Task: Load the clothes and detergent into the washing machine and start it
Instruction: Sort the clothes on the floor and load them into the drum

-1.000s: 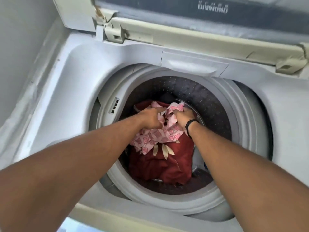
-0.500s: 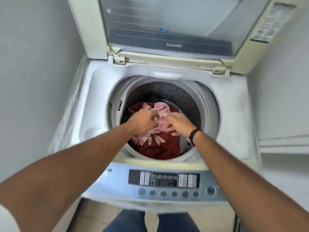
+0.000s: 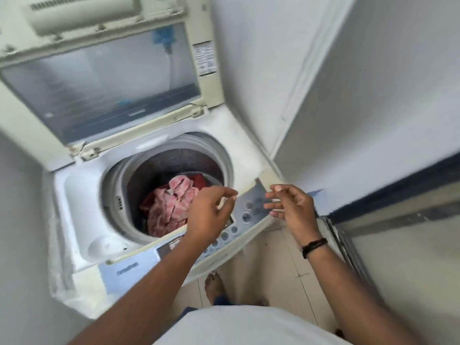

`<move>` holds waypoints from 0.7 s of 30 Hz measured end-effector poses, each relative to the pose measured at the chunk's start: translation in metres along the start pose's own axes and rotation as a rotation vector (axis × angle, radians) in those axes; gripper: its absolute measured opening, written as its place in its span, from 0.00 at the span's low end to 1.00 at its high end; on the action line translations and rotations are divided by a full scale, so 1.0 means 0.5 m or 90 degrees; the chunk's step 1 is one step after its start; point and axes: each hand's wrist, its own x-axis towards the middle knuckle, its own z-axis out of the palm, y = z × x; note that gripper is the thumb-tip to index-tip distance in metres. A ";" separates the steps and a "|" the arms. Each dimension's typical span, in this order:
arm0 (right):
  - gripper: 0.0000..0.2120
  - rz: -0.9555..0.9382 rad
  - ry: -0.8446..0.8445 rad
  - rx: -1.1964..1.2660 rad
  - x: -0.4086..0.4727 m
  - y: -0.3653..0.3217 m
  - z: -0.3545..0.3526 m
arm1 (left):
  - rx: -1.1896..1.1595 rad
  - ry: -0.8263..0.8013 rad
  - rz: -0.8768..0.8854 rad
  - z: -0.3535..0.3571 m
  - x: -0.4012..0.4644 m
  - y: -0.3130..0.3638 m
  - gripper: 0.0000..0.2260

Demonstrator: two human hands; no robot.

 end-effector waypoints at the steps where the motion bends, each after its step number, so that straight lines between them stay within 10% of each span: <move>1: 0.08 0.000 0.034 0.013 -0.012 0.004 -0.041 | 0.012 0.006 0.041 0.010 -0.016 0.028 0.06; 21: 0.08 0.110 0.550 0.246 -0.619 0.410 -0.703 | 0.074 -0.537 0.212 0.485 -0.399 0.416 0.25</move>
